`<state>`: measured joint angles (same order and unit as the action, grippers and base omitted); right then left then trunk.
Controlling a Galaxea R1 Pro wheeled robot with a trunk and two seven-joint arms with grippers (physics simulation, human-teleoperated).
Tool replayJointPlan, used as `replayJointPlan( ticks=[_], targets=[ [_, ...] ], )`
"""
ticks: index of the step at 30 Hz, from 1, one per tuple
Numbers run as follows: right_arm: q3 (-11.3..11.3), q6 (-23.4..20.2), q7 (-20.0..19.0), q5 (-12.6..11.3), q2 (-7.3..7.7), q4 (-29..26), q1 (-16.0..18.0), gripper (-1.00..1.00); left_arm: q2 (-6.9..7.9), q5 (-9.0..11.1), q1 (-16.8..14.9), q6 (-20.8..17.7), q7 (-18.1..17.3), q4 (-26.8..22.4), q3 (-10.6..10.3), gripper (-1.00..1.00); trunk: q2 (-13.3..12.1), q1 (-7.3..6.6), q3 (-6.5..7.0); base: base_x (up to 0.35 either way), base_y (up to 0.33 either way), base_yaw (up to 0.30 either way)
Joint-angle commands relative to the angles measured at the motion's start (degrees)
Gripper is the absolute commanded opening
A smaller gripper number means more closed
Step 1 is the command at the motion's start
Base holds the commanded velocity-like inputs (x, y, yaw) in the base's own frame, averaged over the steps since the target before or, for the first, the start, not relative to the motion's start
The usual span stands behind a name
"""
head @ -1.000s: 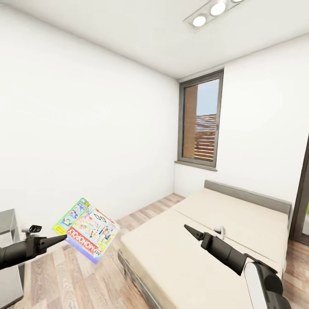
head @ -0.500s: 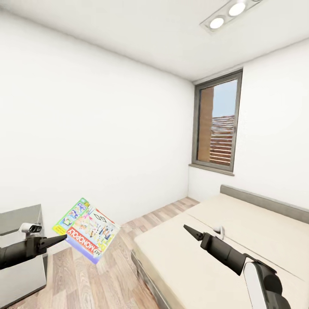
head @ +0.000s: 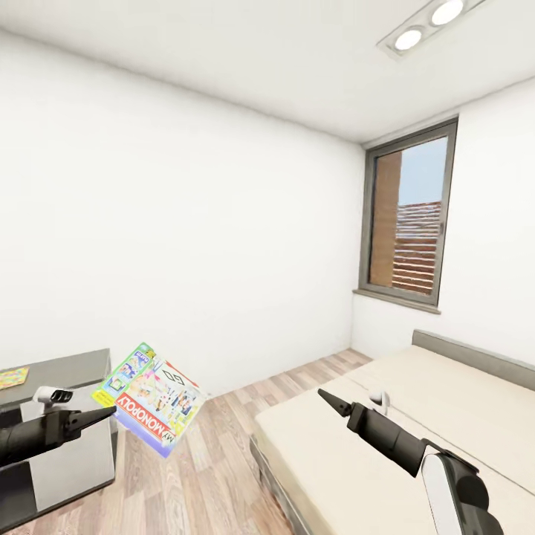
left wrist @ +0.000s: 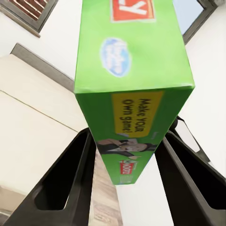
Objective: Put all the toys in the child's room - the three board games (two on the bed and one on the table), the two jigsaw puzzles on the table, and the tennis ball on the table - inside the toy box on the table in the child's room.
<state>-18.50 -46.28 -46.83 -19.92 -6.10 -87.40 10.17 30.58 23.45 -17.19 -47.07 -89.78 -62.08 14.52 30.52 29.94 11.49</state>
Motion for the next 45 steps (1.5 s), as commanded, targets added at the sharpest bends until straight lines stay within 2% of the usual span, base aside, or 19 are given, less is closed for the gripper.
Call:
replayJointPlan(
  ticks=[1,4,15,28,34,38,45],
  targets=[
    [-0.1,-0.3,-0.2,0.0,-0.05,0.0,0.0,1.0,0.0,0.0,0.0,-0.5,-0.2,0.0,0.0,-1.0,-0.4,-0.21,0.22,0.0,0.0,0.24],
    [-0.1,-0.3,-0.2,0.0,-0.05,0.0,0.1,1.0,-0.02,0.0,0.0,-0.5,-0.2,0.0,-0.1,-1.0,-1.6,-0.86,0.93,0.0,0.0,0.24],
    [0.1,-0.8,4.2,-0.1,-0.06,-0.1,0.1,1.0,-0.03,0.0,0.0,-0.3,-0.2,0.0,-0.1,-1.0,-1.6,-0.86,1.31,0.0,0.0,0.26],
    [0.1,-1.3,4.9,-0.1,-0.05,-0.1,0.0,1.0,-0.08,0.0,0.0,0.0,-0.2,0.1,-0.1,-1.0,-1.6,-0.86,0.99,0.01,0.0,0.281],
    [0.1,-1.6,4.8,-0.1,0.03,-0.1,0.2,1.0,-0.06,0.0,0.0,0.5,-0.2,2.2,0.3,-1.0,-1.6,-0.86,0.78,0.047,-0.017,0.279],
    [0.1,-2.1,4.7,-0.1,0.05,-0.1,0.3,1.0,-0.07,0.2,0.0,2.3,-0.2,4.1,0.5,-1.0,-1.6,-0.86,0.64,0.006,-0.002,0.279],
    [0.1,-2.2,4.6,0.0,0.11,-0.2,0.3,1.0,-0.17,0.2,0.0,3.3,-0.2,4.6,0.5,-1.0,-1.6,-0.86,0.39,0.099,0.0,0.279]
  ],
)
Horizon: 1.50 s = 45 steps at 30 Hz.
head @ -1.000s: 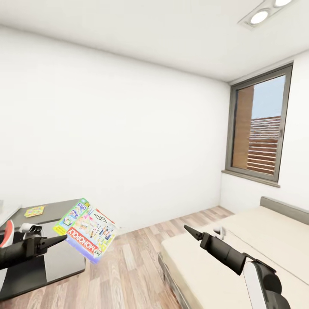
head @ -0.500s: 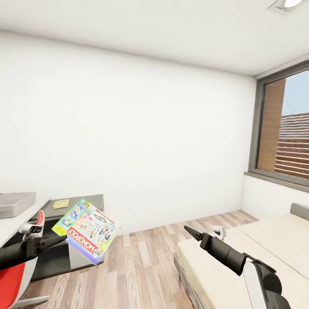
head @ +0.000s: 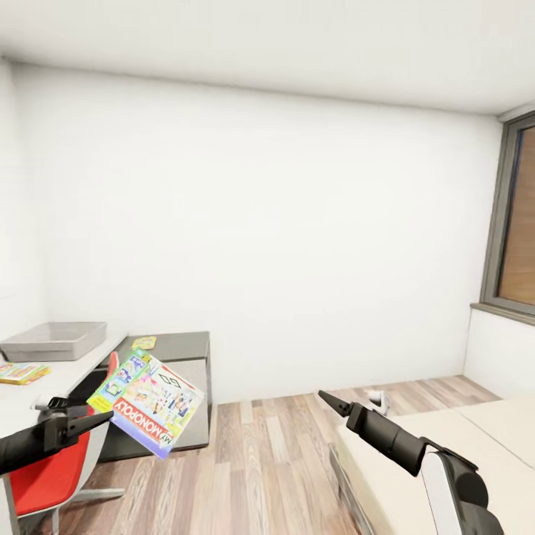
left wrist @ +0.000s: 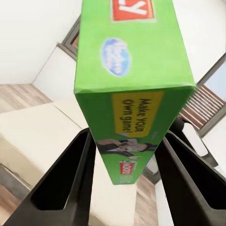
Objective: Put all the toys in the child's room - the three board games (two on the bed and one on the table), the two jigsaw puzzles on the table, and the tennis ball on the table - inside the toy box on the table in the child's room.
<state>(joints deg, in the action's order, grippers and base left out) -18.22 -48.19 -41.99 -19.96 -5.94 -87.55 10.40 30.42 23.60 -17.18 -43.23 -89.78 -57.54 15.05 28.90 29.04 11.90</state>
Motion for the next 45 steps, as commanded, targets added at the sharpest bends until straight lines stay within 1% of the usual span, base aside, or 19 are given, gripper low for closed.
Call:
replayJointPlan(
  ticks=[1,6,13,16,25,45],
  targets=[
    [-0.2,-0.3,-0.2,0.0,-0.05,0.0,0.0,1.0,0.0,0.0,0.0,-0.5,-0.2,0.0,0.0,-1.0,0.0,0.04,-0.06,0.26,0.0,0.277],
    [-0.4,-0.1,-0.4,0.0,-0.04,-0.1,-0.3,1.0,0.06,0.0,0.0,-0.5,-0.2,0.1,0.1,-1.0,0.0,0.04,-0.22,0.286,0.0,0.249],
    [-0.6,0.2,-0.7,-0.1,-0.05,-0.2,-0.4,1.0,0.24,0.0,0.0,-0.5,-0.2,0.1,0.1,-1.0,0.0,0.04,-0.26,0.134,0.0,0.04],
    [-0.7,0.2,-0.7,-0.1,-0.07,-0.1,-0.4,1.0,0.28,0.0,0.0,-0.5,-0.2,0.1,0.1,-1.0,0.0,0.04,-0.25,0.274,0.0,-0.079],
    [-0.7,0.2,-0.7,-0.1,-0.05,-0.1,-0.3,1.0,0.49,0.0,0.0,-0.4,-0.2,0.0,0.2,-1.0,0.0,0.04,-0.04,0.32,0.012,-0.212],
    [-0.7,0.5,-0.5,-0.1,-0.13,-0.3,-0.3,1.0,0.45,0.0,0.0,-0.4,-0.2,0.0,0.2,-1.0,0.0,0.04,-0.13,0.322,0.093,-0.012]
  ],
)
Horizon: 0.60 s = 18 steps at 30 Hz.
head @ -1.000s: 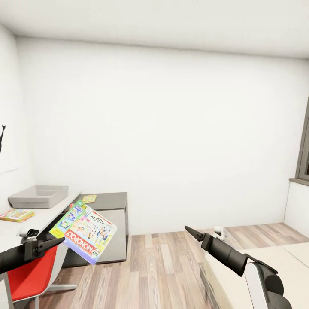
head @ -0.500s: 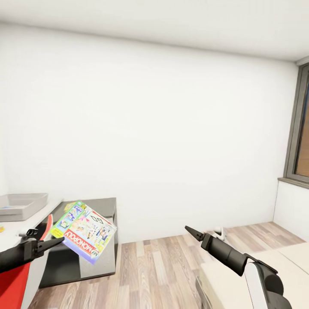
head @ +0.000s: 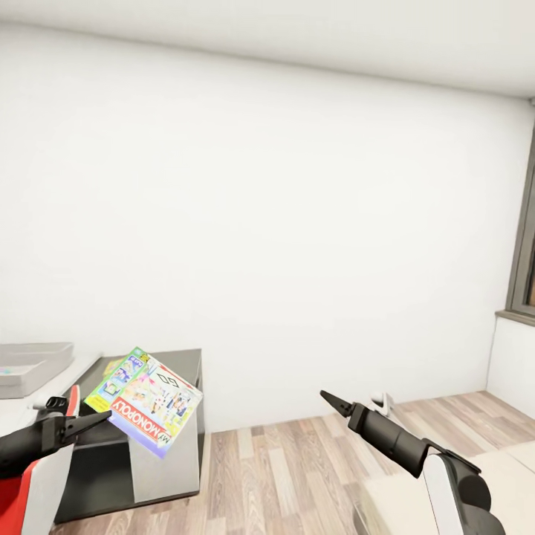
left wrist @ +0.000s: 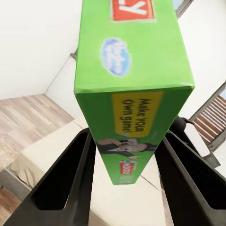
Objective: Put all the toys in the child's room - the three board games (two on the bed and one on the table), the two jigsaw puzzles on the table, and the tennis ball on the table - inside the toy box on the table in the child's room.
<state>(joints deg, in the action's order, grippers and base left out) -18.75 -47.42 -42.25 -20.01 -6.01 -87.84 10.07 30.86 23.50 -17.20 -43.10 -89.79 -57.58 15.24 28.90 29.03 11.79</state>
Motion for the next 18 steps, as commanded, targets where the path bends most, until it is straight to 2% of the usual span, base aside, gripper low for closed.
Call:
replayJointPlan(
  ticks=[1,9,18],
  targets=[
    [-0.1,-0.4,-0.2,0.0,-0.06,0.0,0.1,1.0,0.0,0.1,0.0,-0.6,-0.2,0.0,0.0,-1.0,0.0,0.05,-0.09,0.23,0.032,0.0],
    [-0.1,-0.8,-0.2,0.1,0.0,0.0,0.2,1.0,0.15,0.0,0.1,-0.9,-0.2,-0.5,0.1,-1.0,0.0,0.05,-0.78,0.051,0.007,0.0],
    [-0.1,-0.8,-0.1,0.1,0.01,0.1,0.3,1.0,0.69,0.0,0.1,-2.5,-0.2,-0.8,0.8,-1.0,-3.6,-1.93,0.0,0.002,0.0,0.0]
  ],
)
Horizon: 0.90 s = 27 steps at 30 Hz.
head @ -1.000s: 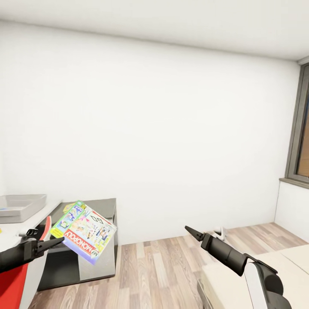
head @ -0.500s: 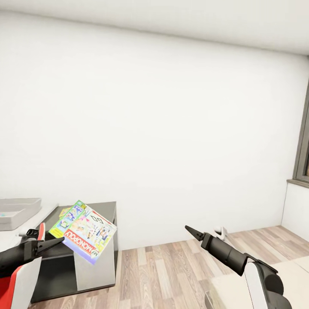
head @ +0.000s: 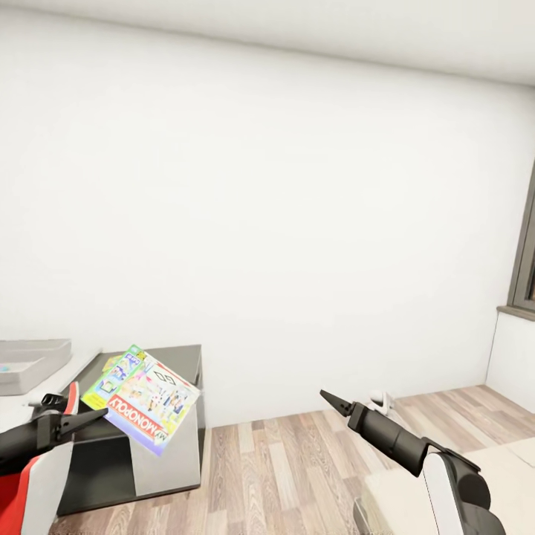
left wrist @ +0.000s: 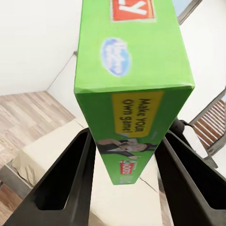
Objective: Put all the toys in the child's room - the three board games (two on the bed and one on the table), the two jigsaw puzzles on the table, and the tennis ball on the table - inside the toy box on the table in the child's room.
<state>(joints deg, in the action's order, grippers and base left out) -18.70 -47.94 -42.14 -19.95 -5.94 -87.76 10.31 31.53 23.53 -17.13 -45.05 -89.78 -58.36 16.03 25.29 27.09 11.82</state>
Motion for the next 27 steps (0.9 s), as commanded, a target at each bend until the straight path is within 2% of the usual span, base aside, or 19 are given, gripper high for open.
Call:
replayJointPlan(
  ticks=[1,3,7,8,12,18,27],
  targets=[
    [-0.1,-0.3,-0.2,0.0,-0.05,0.0,0.0,1.0,0.05,0.0,0.0,-0.8,-0.2,0.0,0.2,-1.0,-0.4,-0.21,0.06,0.0,0.0,0.0],
    [-0.1,-0.3,-0.3,0.0,-0.04,-0.1,-0.1,1.0,0.46,0.0,-0.1,-1.8,-0.2,0.0,0.8,-1.0,-1.2,-0.64,0.23,0.0,0.0,0.0],
    [-0.1,-0.4,-0.3,0.0,-0.01,-0.2,0.0,1.0,3.46,0.2,-0.1,-3.6,-0.2,-0.3,1.6,-1.0,-2.4,-1.3,0.4,0.0,0.0,0.0],
    [-0.1,-0.4,-0.3,0.0,0.02,-0.2,0.0,1.0,3.82,0.3,-0.1,-3.7,-0.2,-0.4,1.7,-1.0,-2.4,-1.3,0.31,0.0,0.0,0.0],
    [0.2,-0.6,-0.4,0.0,1.28,-0.4,0.0,1.0,6.28,0.6,-0.1,-5.3,-0.2,-0.4,2.5,-1.0,-2.4,-1.3,-0.07,0.0,0.0,0.0],
    [0.3,-2.7,-0.4,0.0,2.46,-1.8,-0.1,1.0,7.43,0.6,-0.1,-8.7,-0.2,-0.3,3.2,-1.0,-2.4,-1.3,-0.63,0.0,0.0,0.015],
    [0.3,-3.1,-0.3,0.0,2.68,-2.0,-0.2,1.0,7.54,0.7,-0.3,-9.3,-0.2,-0.3,3.3,-1.0,-2.4,-1.3,-1.46,0.0,0.0,0.074]
  ],
)
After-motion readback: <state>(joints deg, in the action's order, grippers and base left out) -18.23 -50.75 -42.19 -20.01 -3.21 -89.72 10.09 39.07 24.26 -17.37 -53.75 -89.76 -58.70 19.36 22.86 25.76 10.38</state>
